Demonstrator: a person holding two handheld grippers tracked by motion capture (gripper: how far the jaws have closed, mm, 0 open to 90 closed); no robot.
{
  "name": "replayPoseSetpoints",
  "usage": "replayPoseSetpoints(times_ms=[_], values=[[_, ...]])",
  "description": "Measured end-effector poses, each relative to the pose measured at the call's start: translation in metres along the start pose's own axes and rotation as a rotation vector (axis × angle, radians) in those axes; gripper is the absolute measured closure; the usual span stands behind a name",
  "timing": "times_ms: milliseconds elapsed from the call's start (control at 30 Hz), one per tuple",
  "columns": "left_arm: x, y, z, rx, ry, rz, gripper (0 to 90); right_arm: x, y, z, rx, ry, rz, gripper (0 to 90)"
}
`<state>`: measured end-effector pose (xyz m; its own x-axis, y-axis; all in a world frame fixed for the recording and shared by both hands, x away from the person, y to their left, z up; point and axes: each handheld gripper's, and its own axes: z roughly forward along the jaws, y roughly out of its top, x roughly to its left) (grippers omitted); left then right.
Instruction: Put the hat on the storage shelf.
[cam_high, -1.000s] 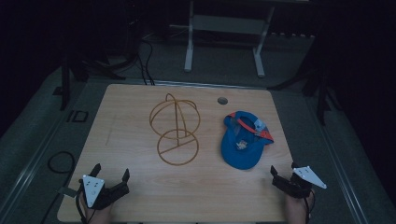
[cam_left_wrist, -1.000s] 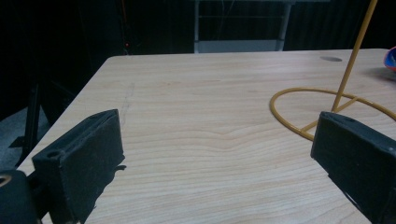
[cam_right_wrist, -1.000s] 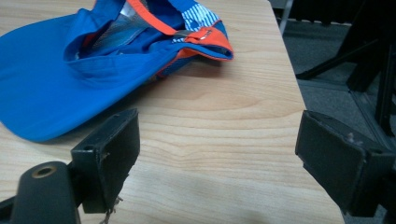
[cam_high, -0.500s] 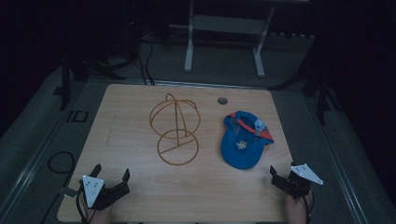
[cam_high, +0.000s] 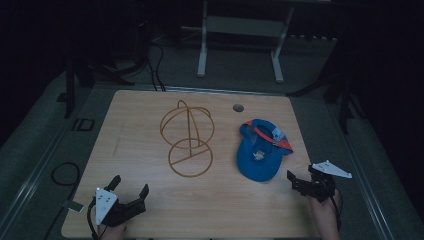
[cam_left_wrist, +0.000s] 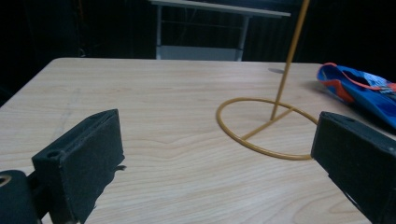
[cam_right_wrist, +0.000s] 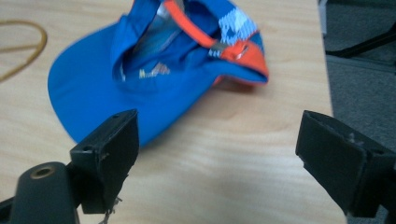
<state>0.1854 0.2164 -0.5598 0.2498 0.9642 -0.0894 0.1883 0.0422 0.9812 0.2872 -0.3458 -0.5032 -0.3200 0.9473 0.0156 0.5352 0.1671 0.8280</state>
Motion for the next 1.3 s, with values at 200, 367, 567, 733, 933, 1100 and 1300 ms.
replayPoseSetpoints(times_ms=[200,367,567,733,933,1100,1300], values=[[-0.003,-0.001,0.001,0.047,0.025,0.042,2.6,-0.004,0.026,-0.003,-0.02,0.085,0.025,14.2],[-0.001,0.0,0.001,0.035,-0.006,0.006,2.6,-0.003,0.04,-0.005,-0.045,0.094,0.023,14.2],[-0.007,0.001,0.002,0.082,-0.057,0.015,2.7,0.0,0.073,0.004,-0.075,0.08,-0.037,16.9],[-0.014,0.003,0.0,0.094,-0.076,0.058,3.6,-0.001,0.088,0.019,-0.069,0.071,-0.058,20.9],[-0.016,0.002,0.002,0.134,-0.102,0.069,3.7,-0.003,0.098,0.037,-0.05,0.083,-0.052,22.2],[-0.014,0.001,0.002,0.163,-0.113,0.051,4.9,-0.006,0.102,0.061,-0.037,0.072,-0.063,22.2],[-0.013,0.002,0.001,0.158,-0.108,0.059,5.0,-0.012,0.1,0.085,-0.007,0.06,-0.035,22.8]])
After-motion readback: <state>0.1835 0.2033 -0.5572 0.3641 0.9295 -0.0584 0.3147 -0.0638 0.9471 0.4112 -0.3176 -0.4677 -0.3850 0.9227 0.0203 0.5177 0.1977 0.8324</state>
